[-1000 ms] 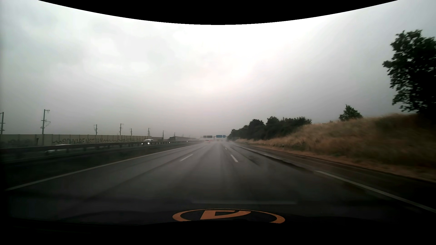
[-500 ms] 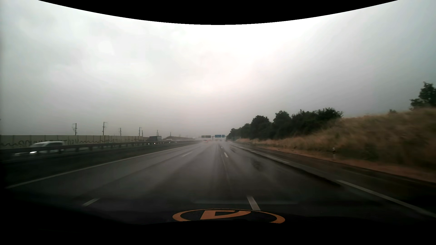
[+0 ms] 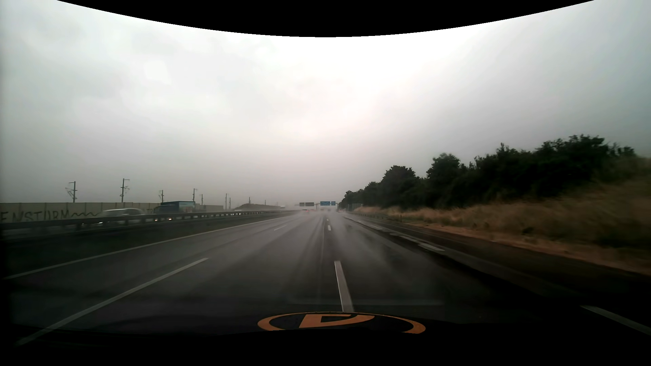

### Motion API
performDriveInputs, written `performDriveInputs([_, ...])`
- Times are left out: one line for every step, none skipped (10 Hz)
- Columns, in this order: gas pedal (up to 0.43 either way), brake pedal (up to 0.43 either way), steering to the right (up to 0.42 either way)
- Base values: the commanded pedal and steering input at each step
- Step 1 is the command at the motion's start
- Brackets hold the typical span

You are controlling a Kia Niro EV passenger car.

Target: Follow the waypoints while adhering to traffic rules and regulations

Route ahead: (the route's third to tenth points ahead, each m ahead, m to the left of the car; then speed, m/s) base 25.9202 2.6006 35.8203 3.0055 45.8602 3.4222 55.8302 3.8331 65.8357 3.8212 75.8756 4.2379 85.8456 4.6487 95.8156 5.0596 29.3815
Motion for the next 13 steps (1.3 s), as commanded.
performDriveInputs([0.240,0.000,-0.002])
performDriveInputs([0.240,0.000,-0.002])
performDriveInputs([0.240,0.000,-0.002])
performDriveInputs([0.240,0.000,-0.001])
performDriveInputs([0.240,0.000,-0.001])
performDriveInputs([0.240,0.000,-0.002])
performDriveInputs([0.240,0.000,-0.002])
performDriveInputs([0.240,0.000,-0.002])
performDriveInputs([0.240,0.000,-0.002])
performDriveInputs([0.240,0.000,-0.002])
performDriveInputs([0.228,0.000,-0.003])
performDriveInputs([0.228,0.000,-0.003])
performDriveInputs([0.228,0.000,-0.003])
